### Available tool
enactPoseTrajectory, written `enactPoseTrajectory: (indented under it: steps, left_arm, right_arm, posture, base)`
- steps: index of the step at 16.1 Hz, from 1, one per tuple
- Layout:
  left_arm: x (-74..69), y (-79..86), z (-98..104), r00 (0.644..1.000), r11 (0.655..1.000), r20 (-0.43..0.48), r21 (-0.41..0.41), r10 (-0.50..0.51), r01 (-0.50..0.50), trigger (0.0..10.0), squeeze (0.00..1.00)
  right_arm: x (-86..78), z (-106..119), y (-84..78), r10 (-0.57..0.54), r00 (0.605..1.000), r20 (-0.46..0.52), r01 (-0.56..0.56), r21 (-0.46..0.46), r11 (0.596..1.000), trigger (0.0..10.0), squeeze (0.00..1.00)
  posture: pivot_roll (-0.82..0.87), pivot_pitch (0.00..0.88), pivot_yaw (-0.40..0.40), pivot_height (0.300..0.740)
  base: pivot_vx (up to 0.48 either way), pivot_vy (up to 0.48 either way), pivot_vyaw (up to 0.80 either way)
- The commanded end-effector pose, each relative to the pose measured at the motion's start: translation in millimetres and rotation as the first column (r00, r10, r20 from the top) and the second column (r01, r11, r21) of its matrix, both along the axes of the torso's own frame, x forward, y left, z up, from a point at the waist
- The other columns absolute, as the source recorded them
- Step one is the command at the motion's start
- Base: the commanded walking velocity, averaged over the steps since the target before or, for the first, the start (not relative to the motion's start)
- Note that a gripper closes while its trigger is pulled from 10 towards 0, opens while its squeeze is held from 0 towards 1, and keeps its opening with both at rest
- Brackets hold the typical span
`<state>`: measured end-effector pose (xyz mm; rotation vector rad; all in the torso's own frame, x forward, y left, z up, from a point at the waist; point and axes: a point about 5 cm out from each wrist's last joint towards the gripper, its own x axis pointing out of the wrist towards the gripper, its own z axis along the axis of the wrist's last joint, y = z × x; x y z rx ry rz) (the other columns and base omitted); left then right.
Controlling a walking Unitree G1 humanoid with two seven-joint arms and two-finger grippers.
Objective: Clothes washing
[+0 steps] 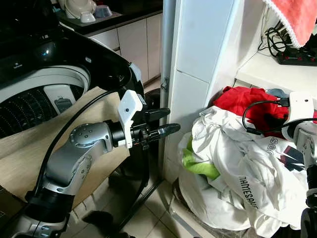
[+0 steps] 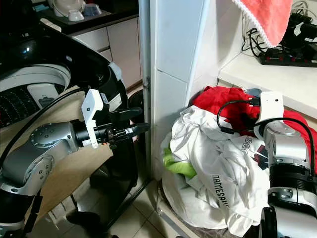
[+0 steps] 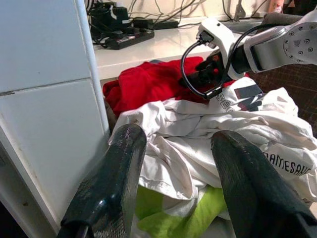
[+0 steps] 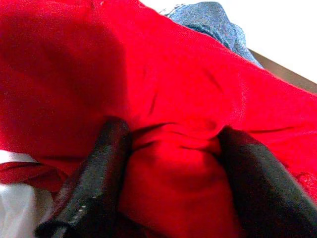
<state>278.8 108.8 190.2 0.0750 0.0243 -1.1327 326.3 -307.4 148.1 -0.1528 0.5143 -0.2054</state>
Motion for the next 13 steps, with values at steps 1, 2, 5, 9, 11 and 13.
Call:
enactPoseTrajectory:
  steps: [1,2,5,9,11,13]
  left_arm:
    - [0.0,0.6,7,1.000,1.000,0.019,-0.009,0.000,0.001,10.0,0.00]
    - [-0.1,0.8,7,1.000,1.000,0.018,-0.009,0.001,-0.001,10.0,0.00]
    - [0.2,0.4,7,1.000,1.000,0.018,-0.013,0.004,-0.003,10.0,0.00]
    - [1.5,0.2,7,1.000,1.000,0.013,-0.019,0.015,-0.015,10.0,0.00]
    - [0.7,0.0,6,1.000,1.000,-0.011,-0.022,0.022,-0.022,10.0,0.00]
    - [1.3,-0.1,8,0.999,0.999,-0.007,-0.033,0.035,-0.035,10.0,0.00]
  right_arm:
    - [1.1,-1,1.7,0.018,1.000,-0.005,-0.018,0.009,1.000,0.0,0.00]
    - [0.6,-1,2.3,0.021,1.000,-0.004,-0.021,0.011,1.000,0.0,0.00]
    - [0.2,0,1.2,0.018,1.000,0.013,-0.018,0.016,1.000,0.0,0.00]
    - [-0.4,5,-0.9,0.013,0.998,0.061,-0.015,0.040,0.999,0.0,0.00]
    - [0.6,17,0.5,0.015,0.990,0.143,-0.029,0.100,0.995,0.0,0.00]
    - [0.0,43,2.5,0.043,0.960,0.275,-0.085,0.142,0.986,0.0,0.00]
  posture:
    - [-0.10,0.000,0.031,0.740]
    - [-0.10,0.000,0.031,0.740]
    - [-0.11,0.000,0.034,0.740]
    - [-0.11,0.000,0.035,0.740]
    - [-0.11,0.000,0.036,0.740]
    - [-0.11,0.000,0.035,0.740]
  base:
    - [0.000,0.000,0.00]
    - [0.000,0.000,0.00]
    - [0.000,0.000,0.00]
    - [0.000,0.000,0.00]
    - [0.000,0.000,0.00]
    - [0.000,0.000,0.00]
